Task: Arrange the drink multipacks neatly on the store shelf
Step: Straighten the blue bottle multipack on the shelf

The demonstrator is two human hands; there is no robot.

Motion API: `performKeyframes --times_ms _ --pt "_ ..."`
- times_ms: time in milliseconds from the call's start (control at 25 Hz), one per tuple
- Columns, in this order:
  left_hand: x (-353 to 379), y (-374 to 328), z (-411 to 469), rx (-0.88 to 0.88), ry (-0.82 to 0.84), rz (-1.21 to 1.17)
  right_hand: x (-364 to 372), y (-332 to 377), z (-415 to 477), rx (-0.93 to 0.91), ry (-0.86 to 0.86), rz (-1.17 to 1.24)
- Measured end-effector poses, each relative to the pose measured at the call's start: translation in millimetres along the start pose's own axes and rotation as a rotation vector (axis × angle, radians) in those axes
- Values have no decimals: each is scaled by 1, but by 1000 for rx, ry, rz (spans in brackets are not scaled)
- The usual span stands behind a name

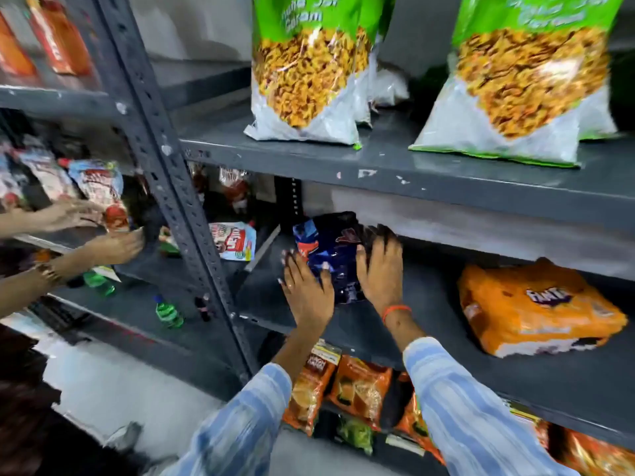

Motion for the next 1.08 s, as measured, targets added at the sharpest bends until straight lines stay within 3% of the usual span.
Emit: performKeyframes --times_ms 160,400,480,600,680,800,920,1000,1080 --pt "35 28 15 -245 217 -350 37 -35 -2 335 111 105" --pt "44 26 25 -434 220 -772 44 -40 7 479 0 298" --pt "41 22 26 -421 160 -718 43 -41 6 558 -34 390" --pt "24 9 22 -310 48 -418 39 -45 -4 725 -85 539" --pt "9 0 29 -170 7 -267 36 -44 -17 755 -39 483" --pt "-11 -9 49 174 13 13 37 -47 -14 693 -6 486" --pt "-14 -21 55 547 139 244 25 -46 4 655 -120 638" --pt "-14 -21 57 696 158 258 19 -47 10 650 -213 740" --pt "-14 -16 56 755 39 258 13 -50 14 593 -274 767"
Point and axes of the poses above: each hand's wrist, its own z-axis towards the middle knuckle, its own x-axis out of the palm, y = z × x, the point moved 3 cm from there along z, towards the middle knuckle, and after that the axes turned 10 degrees about z, right-handed, at the moved point
